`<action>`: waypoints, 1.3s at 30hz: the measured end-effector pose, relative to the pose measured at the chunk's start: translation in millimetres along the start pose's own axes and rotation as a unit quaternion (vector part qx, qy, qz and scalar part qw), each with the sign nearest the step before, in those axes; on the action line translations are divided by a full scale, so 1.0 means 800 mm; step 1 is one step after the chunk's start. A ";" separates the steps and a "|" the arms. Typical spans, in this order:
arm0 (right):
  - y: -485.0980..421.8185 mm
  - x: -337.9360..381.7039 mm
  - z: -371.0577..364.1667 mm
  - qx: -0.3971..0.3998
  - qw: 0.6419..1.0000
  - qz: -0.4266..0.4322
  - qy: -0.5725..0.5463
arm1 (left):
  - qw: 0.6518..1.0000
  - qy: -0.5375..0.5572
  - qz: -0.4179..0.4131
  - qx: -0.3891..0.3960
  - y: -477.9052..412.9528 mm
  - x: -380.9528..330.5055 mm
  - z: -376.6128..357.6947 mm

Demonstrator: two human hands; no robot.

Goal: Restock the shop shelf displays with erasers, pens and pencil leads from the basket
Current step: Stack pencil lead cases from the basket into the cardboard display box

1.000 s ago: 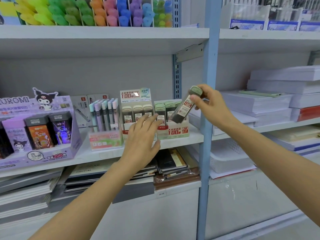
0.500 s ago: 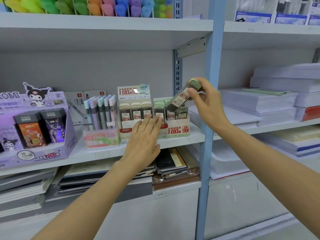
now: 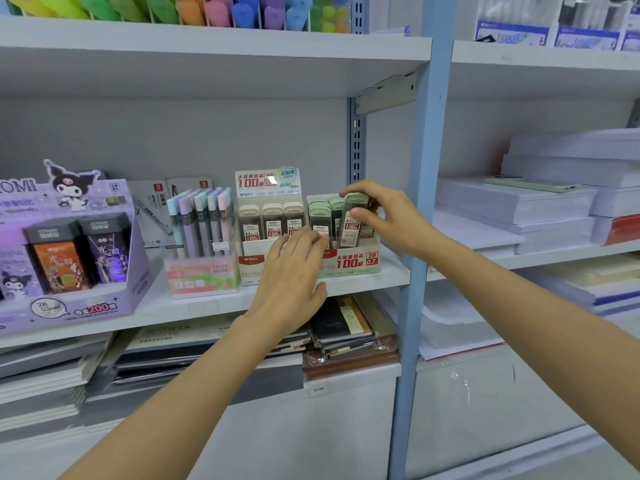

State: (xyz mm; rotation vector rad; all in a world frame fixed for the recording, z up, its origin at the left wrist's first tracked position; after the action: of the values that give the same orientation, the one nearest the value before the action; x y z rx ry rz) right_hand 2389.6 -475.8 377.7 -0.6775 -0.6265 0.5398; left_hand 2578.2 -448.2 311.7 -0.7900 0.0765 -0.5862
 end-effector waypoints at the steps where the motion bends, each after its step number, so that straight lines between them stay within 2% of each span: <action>1: 0.002 0.000 -0.003 -0.001 1.000 -0.007 -0.005 | 1.000 -0.001 0.000 0.002 0.001 0.000 -0.001; 8: 0.025 0.005 -0.025 -0.071 0.995 0.011 0.065 | 0.999 0.021 -0.017 0.025 0.015 0.005 -0.001; 11: 0.044 0.028 -0.035 -0.154 0.984 0.069 0.058 | 0.998 0.052 -0.013 -0.032 0.048 0.014 0.008; 13: 0.063 0.055 -0.063 -0.159 0.981 0.112 0.009 | 0.994 0.057 -0.004 -0.098 0.089 0.029 0.006; 15: 0.088 0.085 -0.113 -0.087 0.984 0.129 -0.086 | 0.991 0.049 0.029 -0.123 0.148 0.047 -0.009; 17: 0.118 0.108 -0.179 0.013 0.981 0.119 -0.153 | 0.992 0.055 0.083 -0.082 0.218 0.066 -0.034; 21: 0.201 0.116 -0.328 0.186 0.963 0.030 -0.194 | 0.976 0.075 0.180 0.099 0.369 0.098 -0.095; 25: 0.308 0.087 -0.453 0.356 0.916 -0.062 -0.174 | 0.925 0.081 0.241 0.282 0.517 0.106 -0.143; 27: 0.368 0.071 -0.496 0.423 0.888 -0.105 -0.145 | 0.902 0.071 0.247 0.347 0.579 0.097 -0.161; 29: 0.425 0.060 -0.529 0.464 0.864 -0.155 -0.116 | 0.901 0.063 0.212 0.373 0.625 0.085 -0.173; 33: 0.516 0.048 -0.577 0.505 0.830 -0.232 -0.041 | 0.911 0.038 0.177 0.370 0.663 0.075 -0.182; 37: 0.567 0.050 -0.606 0.473 0.848 -0.241 0.009 | 0.890 0.089 0.229 0.385 0.675 0.072 -0.187; 39: 0.574 0.048 -0.614 0.465 0.845 -0.264 -0.007 | 0.897 0.096 0.222 0.371 0.678 0.070 -0.187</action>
State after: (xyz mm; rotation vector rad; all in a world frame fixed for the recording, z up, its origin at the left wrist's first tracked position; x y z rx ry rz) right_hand 2635.1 -346.0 -235.9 0.4240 -0.4571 0.2667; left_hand 2837.8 -273.5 -159.5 0.0440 0.1943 -0.2140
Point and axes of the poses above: each hand's wrist, its own y-axis away from the middle knuckle, its own z-axis out of the back of the hand, x = y × z, the point moved 2 cm from there along -y, towards the middle knuckle, and after that the axes turned 4 degrees about -x, right-handed, at the moved point
